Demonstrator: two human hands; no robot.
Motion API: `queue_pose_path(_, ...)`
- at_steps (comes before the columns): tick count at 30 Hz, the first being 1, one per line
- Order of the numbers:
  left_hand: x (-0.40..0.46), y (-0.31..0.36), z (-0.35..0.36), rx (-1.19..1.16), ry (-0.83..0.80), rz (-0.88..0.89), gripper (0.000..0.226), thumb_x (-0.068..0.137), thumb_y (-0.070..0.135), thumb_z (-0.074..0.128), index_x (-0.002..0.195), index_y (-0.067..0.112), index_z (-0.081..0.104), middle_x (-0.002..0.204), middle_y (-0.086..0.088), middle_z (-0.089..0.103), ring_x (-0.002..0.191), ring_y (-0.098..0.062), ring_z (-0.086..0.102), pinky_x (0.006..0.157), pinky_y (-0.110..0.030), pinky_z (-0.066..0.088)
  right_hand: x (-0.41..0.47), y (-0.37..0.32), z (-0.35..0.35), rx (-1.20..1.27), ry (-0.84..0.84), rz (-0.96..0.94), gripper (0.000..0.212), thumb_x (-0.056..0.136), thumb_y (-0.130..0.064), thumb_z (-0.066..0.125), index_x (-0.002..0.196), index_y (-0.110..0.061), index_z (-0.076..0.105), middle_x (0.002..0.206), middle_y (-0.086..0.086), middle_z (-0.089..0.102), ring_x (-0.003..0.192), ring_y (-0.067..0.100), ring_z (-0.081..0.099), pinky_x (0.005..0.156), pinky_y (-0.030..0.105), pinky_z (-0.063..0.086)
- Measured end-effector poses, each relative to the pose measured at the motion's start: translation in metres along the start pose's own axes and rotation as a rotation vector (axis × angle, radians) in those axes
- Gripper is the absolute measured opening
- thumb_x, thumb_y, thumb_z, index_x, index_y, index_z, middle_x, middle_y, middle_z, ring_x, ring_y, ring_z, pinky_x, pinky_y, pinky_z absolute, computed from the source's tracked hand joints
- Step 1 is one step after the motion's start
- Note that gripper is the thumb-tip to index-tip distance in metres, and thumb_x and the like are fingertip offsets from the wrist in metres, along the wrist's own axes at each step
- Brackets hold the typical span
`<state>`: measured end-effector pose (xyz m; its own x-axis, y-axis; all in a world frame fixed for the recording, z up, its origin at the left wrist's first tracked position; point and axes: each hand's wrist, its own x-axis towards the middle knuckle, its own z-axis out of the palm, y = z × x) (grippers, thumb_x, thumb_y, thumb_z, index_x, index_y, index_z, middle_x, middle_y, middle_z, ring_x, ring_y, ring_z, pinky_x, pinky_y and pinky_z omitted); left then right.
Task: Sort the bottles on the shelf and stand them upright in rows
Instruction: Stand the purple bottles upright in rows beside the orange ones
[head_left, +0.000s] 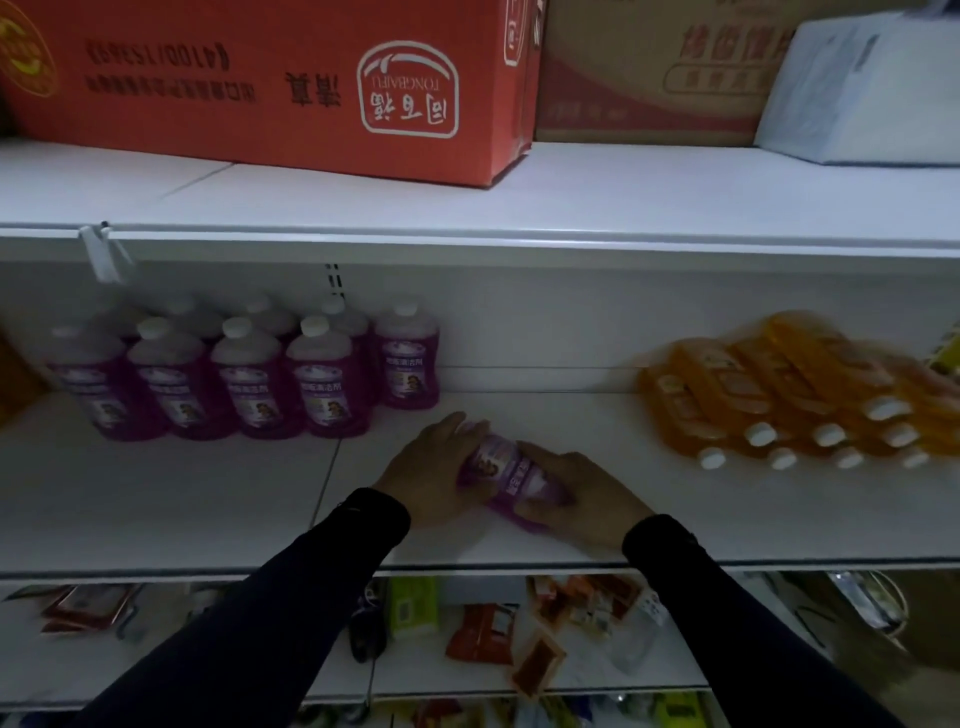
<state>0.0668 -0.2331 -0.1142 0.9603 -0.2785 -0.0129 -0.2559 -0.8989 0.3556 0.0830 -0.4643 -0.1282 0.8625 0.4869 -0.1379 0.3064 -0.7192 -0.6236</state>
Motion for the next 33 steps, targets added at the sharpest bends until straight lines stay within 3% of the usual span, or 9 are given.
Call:
queue_pose_path(5, -0.005, -0.005, -0.013, -0.044, -0.004, -0.014, 0.099, 0.078, 0.061, 0.067, 0.153, 0.035, 0.007, 0.159, -0.004, 0.011, 0.143, -0.023, 0.021, 0.113, -0.033, 0.025, 0.003, -0.035, -0.023, -0.119, 0.083, -0.155, 0.101, 0.067, -0.053, 0.080, 0.148, -0.045, 0.021, 0.121, -0.003, 0.041, 0.106, 0.010, 0.046, 0.086, 0.017, 0.034)
queue_pose_path(9, -0.012, -0.015, -0.021, -0.217, 0.050, -0.074, 0.079, 0.074, 0.053, 0.075, 0.140, 0.027, 0.038, 0.133, -0.004, 0.047, 0.119, -0.021, 0.051, 0.100, -0.033, 0.043, 0.017, -0.072, -0.046, -0.049, 0.202, -0.345, 0.093, 0.069, -0.034, 0.084, 0.145, -0.038, 0.032, 0.121, -0.004, 0.047, 0.107, 0.004, 0.045, 0.083, 0.001, 0.031)
queue_pose_path(11, -0.017, -0.021, -0.018, -0.342, 0.045, -0.111, 0.067, 0.075, 0.048, 0.076, 0.130, 0.025, 0.045, 0.127, 0.000, 0.055, 0.113, -0.017, 0.056, 0.097, -0.037, 0.046, 0.026, -0.089, -0.043, 0.022, 0.207, -0.377, 0.090, 0.070, -0.029, 0.084, 0.144, -0.038, 0.033, 0.121, -0.005, 0.045, 0.105, -0.001, 0.042, 0.085, 0.002, 0.032)
queue_pose_path(15, -0.031, -0.035, -0.008, -0.508, 0.078, -0.197, 0.073, 0.082, 0.044, 0.072, 0.141, 0.022, 0.035, 0.136, 0.003, 0.054, 0.119, -0.016, 0.054, 0.101, -0.033, 0.043, 0.043, -0.103, -0.017, 0.271, 0.213, -0.318, 0.082, 0.068, -0.037, 0.085, 0.136, -0.041, 0.040, 0.117, -0.008, 0.053, 0.108, 0.009, 0.057, 0.092, 0.025, 0.047)
queue_pose_path(18, -0.038, -0.043, -0.004, -0.512, 0.141, -0.178, 0.069, 0.086, 0.043, 0.068, 0.143, 0.022, 0.034, 0.137, 0.002, 0.052, 0.119, -0.012, 0.052, 0.092, -0.020, 0.038, 0.045, -0.098, 0.009, 0.395, 0.233, -0.236, 0.084, 0.056, -0.064, 0.079, 0.127, -0.057, 0.035, 0.116, -0.023, 0.054, 0.101, -0.001, 0.060, 0.084, 0.015, 0.048)
queue_pose_path(21, -0.042, -0.056, -0.007, -0.419, 0.130, -0.135, 0.058, 0.092, 0.038, 0.059, 0.142, 0.021, 0.036, 0.136, 0.000, 0.054, 0.118, -0.015, 0.054, 0.083, -0.019, 0.037, 0.045, -0.092, 0.035, 0.379, 0.243, -0.189, 0.091, 0.054, -0.065, 0.081, 0.127, -0.067, 0.027, 0.118, -0.037, 0.052, 0.102, -0.012, 0.055, 0.083, 0.005, 0.045)
queue_pose_path(23, -0.046, -0.072, -0.003, -0.271, 0.073, -0.135, 0.060, 0.097, 0.036, 0.052, 0.149, 0.016, 0.028, 0.145, -0.005, 0.045, 0.130, -0.023, 0.045, 0.097, -0.026, 0.036, 0.051, -0.085, 0.052, 0.410, 0.257, -0.152, 0.090, 0.056, -0.062, 0.082, 0.133, -0.051, 0.038, 0.121, -0.024, 0.059, 0.104, -0.004, 0.059, 0.091, 0.023, 0.052)
queue_pose_path(25, -0.054, -0.092, 0.000, -0.157, 0.036, -0.280, 0.068, 0.098, 0.044, 0.046, 0.153, 0.017, 0.017, 0.156, -0.007, 0.028, 0.142, -0.024, 0.027, 0.112, -0.030, 0.022, 0.055, -0.080, 0.063, 0.449, 0.271, -0.084, 0.094, 0.054, -0.064, 0.080, 0.135, -0.039, 0.042, 0.122, -0.012, 0.061, 0.103, 0.005, 0.062, 0.092, 0.036, 0.054)
queue_pose_path(33, -0.077, -0.134, 0.022, 0.155, 0.133, -0.414, 0.091, 0.084, 0.076, 0.017, 0.154, 0.019, 0.016, 0.161, -0.010, 0.010, 0.147, -0.025, 0.008, 0.120, -0.038, 0.003, 0.100, -0.089, 0.071, 0.375, 0.381, -0.016, 0.079, 0.065, -0.038, 0.087, 0.131, -0.023, 0.046, 0.120, 0.000, 0.063, 0.104, 0.017, 0.063, 0.094, 0.040, 0.052)
